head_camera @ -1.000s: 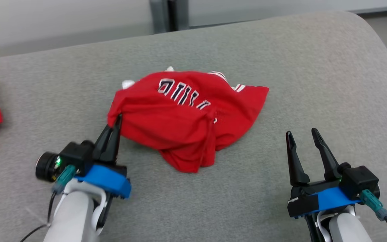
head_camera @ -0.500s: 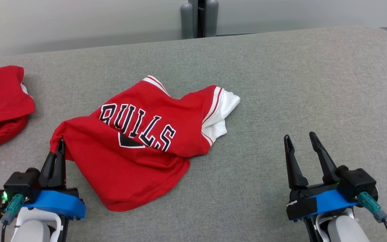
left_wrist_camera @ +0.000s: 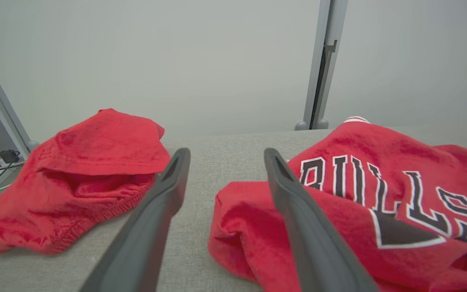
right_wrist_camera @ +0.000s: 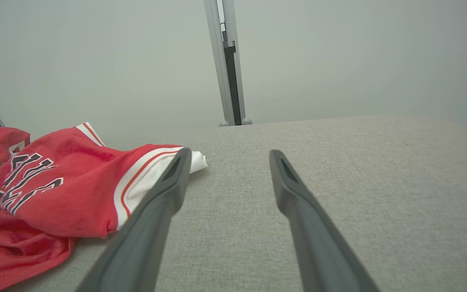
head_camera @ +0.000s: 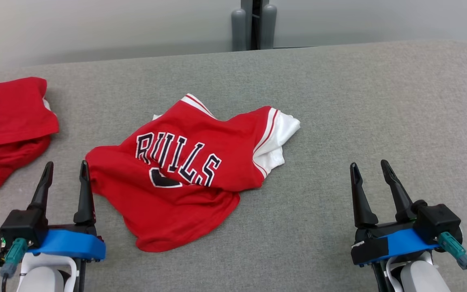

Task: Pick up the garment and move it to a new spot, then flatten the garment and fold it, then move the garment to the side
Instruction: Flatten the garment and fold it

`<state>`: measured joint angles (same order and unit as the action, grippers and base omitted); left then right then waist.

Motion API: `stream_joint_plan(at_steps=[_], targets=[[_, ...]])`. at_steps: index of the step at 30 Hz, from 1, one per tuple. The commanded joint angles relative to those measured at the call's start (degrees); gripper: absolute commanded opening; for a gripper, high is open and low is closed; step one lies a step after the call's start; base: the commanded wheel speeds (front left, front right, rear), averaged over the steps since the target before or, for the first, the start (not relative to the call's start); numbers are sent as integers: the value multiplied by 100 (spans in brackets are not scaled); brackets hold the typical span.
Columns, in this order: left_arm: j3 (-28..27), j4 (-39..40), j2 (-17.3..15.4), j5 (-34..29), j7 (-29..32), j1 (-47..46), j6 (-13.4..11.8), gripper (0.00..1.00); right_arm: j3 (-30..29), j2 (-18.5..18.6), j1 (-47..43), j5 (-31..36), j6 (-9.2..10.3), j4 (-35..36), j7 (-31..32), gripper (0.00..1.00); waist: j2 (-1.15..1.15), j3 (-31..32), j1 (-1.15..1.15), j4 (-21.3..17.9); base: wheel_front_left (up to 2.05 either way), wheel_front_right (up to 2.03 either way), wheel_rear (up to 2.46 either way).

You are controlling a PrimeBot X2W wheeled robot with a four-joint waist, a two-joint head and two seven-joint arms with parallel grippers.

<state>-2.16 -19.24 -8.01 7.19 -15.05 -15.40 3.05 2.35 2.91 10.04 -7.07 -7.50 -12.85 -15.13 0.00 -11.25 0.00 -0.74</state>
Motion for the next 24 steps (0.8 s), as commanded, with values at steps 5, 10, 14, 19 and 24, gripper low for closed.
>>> stream_joint_plan(at_steps=[5,10,14,19,24], targets=[[-78,697,190,-141,-18,359,-39,100,-39,-4,-77,68,2,8,-2,100,0,68,0,103,0,0,0],[-17,1255,412,-191,-19,606,-47,100,-71,-4,-83,97,2,-7,-2,100,0,101,0,136,0,0,0],[2,1344,468,-147,-19,707,-104,100,-84,-4,-81,107,2,-20,-2,100,0,123,0,137,0,0,0],[39,1282,494,-170,-19,742,-71,100,-122,14,-57,126,2,-56,-2,100,0,152,0,183,0,0,0],[124,1227,503,-200,-19,615,-39,100,43,199,348,260,2,-62,-2,100,0,122,0,297,0,0,0]])
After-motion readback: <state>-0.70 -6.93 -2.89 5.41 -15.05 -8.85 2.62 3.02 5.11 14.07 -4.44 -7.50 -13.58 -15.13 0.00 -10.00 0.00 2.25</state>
